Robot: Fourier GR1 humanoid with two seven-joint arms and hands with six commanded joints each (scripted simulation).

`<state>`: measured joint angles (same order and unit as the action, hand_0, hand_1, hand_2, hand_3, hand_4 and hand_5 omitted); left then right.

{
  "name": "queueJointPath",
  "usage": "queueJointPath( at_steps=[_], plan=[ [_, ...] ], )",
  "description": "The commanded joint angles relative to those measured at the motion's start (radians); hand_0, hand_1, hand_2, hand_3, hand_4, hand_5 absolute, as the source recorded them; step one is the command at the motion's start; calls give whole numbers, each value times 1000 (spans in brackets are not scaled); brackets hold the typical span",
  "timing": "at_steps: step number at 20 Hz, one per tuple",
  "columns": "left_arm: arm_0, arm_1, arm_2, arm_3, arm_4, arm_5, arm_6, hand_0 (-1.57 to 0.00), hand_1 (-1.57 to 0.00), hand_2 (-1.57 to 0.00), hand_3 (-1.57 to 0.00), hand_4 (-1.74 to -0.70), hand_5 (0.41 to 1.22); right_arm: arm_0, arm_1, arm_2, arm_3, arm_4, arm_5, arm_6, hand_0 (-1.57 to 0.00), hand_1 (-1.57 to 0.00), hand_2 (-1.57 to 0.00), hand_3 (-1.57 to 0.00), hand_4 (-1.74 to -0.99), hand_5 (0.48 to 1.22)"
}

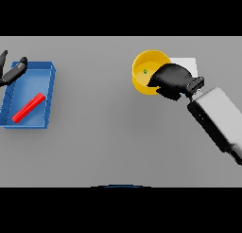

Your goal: Pick up the red beaker and tilt it to pour out 1 green nut into yellow bowl. Pick up the yellow bowl and place it on the metallic measuring scale.

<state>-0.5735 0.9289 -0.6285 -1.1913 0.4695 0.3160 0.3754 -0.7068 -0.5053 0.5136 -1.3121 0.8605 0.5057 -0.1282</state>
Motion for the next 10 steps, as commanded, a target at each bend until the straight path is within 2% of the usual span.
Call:
queueJointPath(
  at_steps=[1, 4, 6, 9, 10],
  plan=[
    [8, 1, 0, 2, -1, 1, -8, 1, 1, 1, 1, -729, 715, 1, -7, -12, 11, -1, -12, -6, -1568, -1570, -1536, -1153, -1741, 1221],
    [16, 7, -10, -21, 1, 5, 29, 1, 1, 1, 1, -729, 720, -29, 1, -47, 105, 8, -57, 5, -1569, -1571, -1530, -1151, -1741, 1221],
    [25, -1, -6, -16, 7, 12, 24, 1, 1, 1, 1, -735, 727, -31, -13, -64, 154, 15, -86, -27, -1570, -1571, -1539, -1145, -1741, 1221],
    [14, 5, 2, -22, 11, 14, 29, 1, 1, 1, 1, -737, 738, -51, -9, -87, 248, 29, -143, -43, -1570, -1571, -1549, -1147, -1741, 1221],
    [20, 12, -4, -30, 9, 10, 35, 1, 1, 1, 1, -732, 735, -53, -4, -91, 271, 38, -158, -28, -1571, -1571, -1542, -1150, -1741, 1221]
  ],
)
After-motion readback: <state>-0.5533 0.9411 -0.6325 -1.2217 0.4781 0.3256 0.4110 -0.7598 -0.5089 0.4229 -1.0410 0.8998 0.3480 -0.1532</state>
